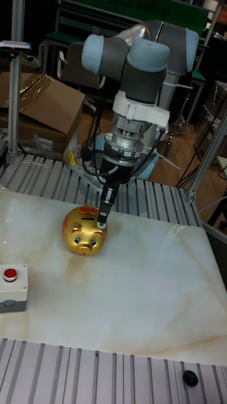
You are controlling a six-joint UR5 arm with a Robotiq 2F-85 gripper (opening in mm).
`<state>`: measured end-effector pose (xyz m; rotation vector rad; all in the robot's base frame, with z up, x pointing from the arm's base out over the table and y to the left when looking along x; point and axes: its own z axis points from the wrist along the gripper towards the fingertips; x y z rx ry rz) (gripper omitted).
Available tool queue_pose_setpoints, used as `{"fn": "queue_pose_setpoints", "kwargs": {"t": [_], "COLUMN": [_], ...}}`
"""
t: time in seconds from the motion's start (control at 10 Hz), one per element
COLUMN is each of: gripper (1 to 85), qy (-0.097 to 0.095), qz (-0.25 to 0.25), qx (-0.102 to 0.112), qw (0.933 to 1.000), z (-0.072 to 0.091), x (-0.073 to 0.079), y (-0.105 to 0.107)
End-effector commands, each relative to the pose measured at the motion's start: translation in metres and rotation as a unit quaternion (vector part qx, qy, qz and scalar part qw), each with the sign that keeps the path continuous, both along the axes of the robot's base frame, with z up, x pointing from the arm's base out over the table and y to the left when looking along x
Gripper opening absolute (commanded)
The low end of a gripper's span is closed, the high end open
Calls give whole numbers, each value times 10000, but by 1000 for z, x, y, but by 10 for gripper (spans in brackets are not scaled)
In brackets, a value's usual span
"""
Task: Drop coins into a piggy bank
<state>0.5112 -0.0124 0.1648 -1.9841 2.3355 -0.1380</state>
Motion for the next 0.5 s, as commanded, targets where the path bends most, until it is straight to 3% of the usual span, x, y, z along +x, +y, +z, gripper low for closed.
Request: {"fn": "queue_pose_setpoints", "kwargs": {"t": [0.0,0.2,0.4], "gripper": [10,10,10], "qy": [320,440,525], "qz": [99,199,307], "qx": [-85,-177,-106], "qw": [9994,9987,9981], "z": [7,9,2], "x": [-35,-49,-58], "y": [-9,-20,-25]}}
